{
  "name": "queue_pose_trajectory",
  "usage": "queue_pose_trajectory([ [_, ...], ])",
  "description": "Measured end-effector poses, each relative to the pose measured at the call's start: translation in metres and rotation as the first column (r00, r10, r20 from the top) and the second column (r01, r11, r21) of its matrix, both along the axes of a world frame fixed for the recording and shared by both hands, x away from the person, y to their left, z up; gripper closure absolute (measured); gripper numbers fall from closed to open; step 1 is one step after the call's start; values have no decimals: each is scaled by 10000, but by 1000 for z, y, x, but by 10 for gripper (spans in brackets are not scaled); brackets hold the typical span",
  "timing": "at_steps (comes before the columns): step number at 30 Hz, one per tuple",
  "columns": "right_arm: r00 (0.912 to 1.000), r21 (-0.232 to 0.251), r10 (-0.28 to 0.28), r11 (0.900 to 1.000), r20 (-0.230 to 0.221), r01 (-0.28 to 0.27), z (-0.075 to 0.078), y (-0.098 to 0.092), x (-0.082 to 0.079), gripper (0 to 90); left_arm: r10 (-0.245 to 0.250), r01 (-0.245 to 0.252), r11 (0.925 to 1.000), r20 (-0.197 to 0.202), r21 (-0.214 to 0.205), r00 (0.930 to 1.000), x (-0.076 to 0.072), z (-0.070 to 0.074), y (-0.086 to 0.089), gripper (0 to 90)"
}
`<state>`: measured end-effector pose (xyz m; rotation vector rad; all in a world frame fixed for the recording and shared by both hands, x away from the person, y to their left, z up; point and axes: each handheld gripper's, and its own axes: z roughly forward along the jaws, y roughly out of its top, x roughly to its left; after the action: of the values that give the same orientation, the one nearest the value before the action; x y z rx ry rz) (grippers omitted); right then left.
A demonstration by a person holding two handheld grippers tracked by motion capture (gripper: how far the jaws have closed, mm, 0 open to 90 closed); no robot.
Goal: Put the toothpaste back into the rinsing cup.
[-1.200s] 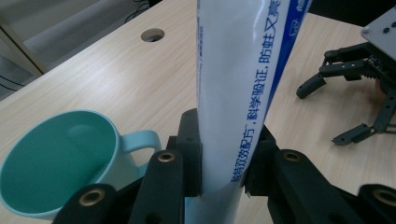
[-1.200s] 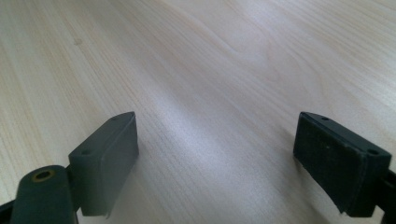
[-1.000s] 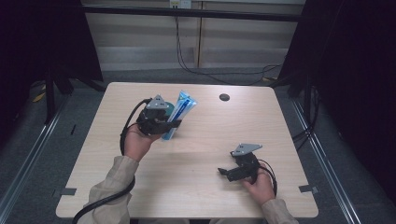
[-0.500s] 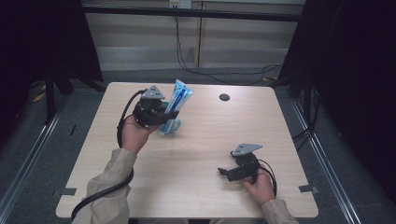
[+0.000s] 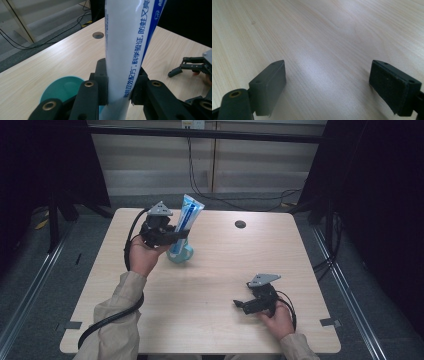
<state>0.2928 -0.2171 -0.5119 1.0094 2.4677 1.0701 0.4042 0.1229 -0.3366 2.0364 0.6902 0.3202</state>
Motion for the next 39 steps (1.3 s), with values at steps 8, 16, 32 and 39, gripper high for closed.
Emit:
queue_pose_trajectory([
  [8,10000,1,7,10000,11,-7,0,0,0,137,299,-298,9994,77,-149,9995,5,4,2,732],
  [16,10000,14,-19,10000,3,19,0,0,0,136,463,-461,9986,71,-264,9989,11,9,3,732],
  [32,10000,1,-22,10000,36,22,0,0,0,136,1038,-1028,9927,126,-635,9945,26,15,3,733],
  [39,10000,0,-29,10000,33,29,0,0,0,136,1409,-1390,9870,183,-803,9899,33,15,2,733],
])
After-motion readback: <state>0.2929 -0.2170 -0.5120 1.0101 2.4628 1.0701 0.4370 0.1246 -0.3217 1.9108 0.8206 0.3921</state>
